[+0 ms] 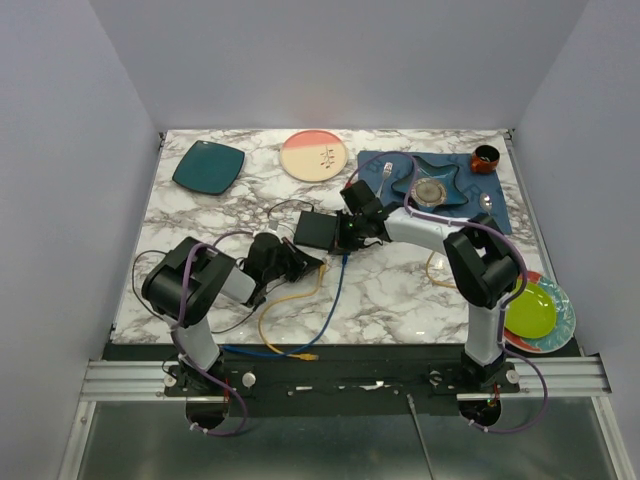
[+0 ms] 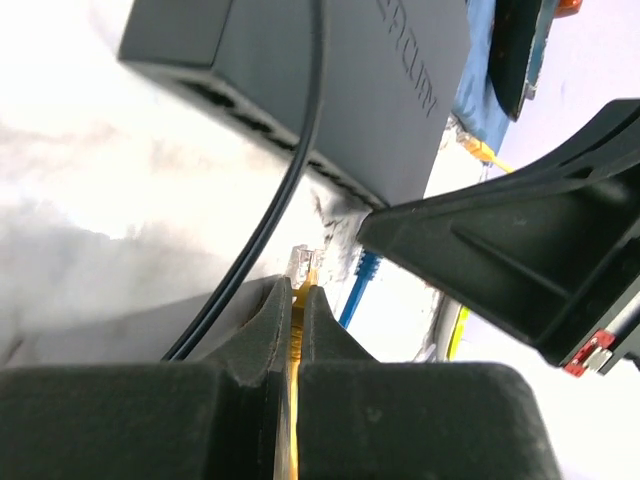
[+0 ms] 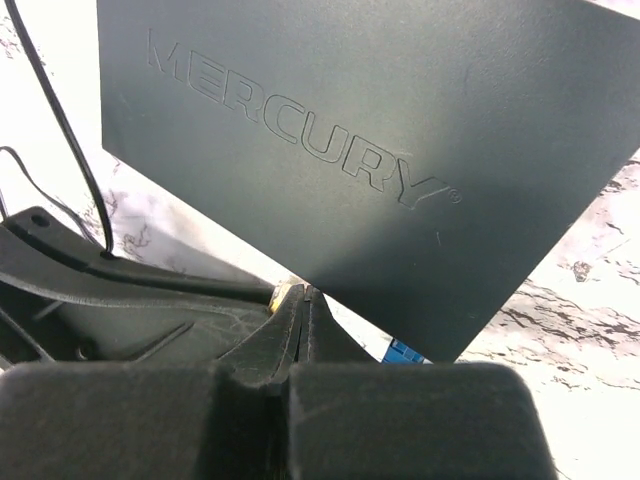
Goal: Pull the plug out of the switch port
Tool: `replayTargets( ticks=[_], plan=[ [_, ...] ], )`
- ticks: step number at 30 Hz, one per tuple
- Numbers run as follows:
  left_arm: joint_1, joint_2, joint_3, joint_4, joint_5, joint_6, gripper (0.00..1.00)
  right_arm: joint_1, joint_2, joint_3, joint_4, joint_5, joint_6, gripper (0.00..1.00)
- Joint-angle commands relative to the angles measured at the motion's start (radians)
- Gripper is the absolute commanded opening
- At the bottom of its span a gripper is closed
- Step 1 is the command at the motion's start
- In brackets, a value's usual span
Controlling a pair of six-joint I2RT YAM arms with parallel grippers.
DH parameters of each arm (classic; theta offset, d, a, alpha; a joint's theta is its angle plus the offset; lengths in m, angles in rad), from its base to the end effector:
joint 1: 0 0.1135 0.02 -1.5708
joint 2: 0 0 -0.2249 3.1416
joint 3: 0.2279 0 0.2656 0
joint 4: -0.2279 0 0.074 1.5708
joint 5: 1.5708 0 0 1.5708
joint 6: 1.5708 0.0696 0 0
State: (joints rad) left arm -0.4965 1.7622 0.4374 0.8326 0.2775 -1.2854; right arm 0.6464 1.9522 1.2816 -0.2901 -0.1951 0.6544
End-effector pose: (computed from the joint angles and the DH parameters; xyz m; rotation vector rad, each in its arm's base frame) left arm 0.2619 -0.1636 0.0314 -0.7191 2.2366 -1.2952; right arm 0.3313 0.2669 0.0919 -0.0718 2.6804 0.7197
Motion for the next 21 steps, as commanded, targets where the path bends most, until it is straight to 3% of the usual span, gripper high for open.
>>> replayTargets(
  ticks=[1,3,4,7,12,15,21],
  plan=[
    [0.012,-0.07,-0.019,-0.085,-0.006,0.043,0.0,-0.004,-0.073,-0.056,0.058,0.023,0.011,0.08],
    [0.018,-0.127,0.006,-0.118,-0.008,0.064,0.0,-0.004,-0.165,-0.112,0.095,-0.001,0.008,0.23],
    [0.019,-0.148,0.018,-0.165,-0.011,0.078,0.0,-0.004,-0.194,-0.131,0.098,-0.01,0.008,0.4],
    [0.019,-0.233,0.066,-0.265,-0.043,0.136,0.0,-0.004,-0.297,-0.207,0.124,-0.084,0.014,0.62],
    [0.022,-0.329,0.104,-0.313,-0.093,0.19,0.0,0.001,-0.381,-0.379,0.362,-0.344,0.128,0.69],
    [0.021,-0.366,0.107,-0.314,-0.104,0.186,0.0,0.021,-0.407,-0.459,0.526,-0.389,0.208,0.7],
    [0.009,-0.443,0.073,-0.29,-0.112,0.159,0.0,0.05,-0.38,-0.444,0.637,-0.406,0.264,0.7]
  ],
)
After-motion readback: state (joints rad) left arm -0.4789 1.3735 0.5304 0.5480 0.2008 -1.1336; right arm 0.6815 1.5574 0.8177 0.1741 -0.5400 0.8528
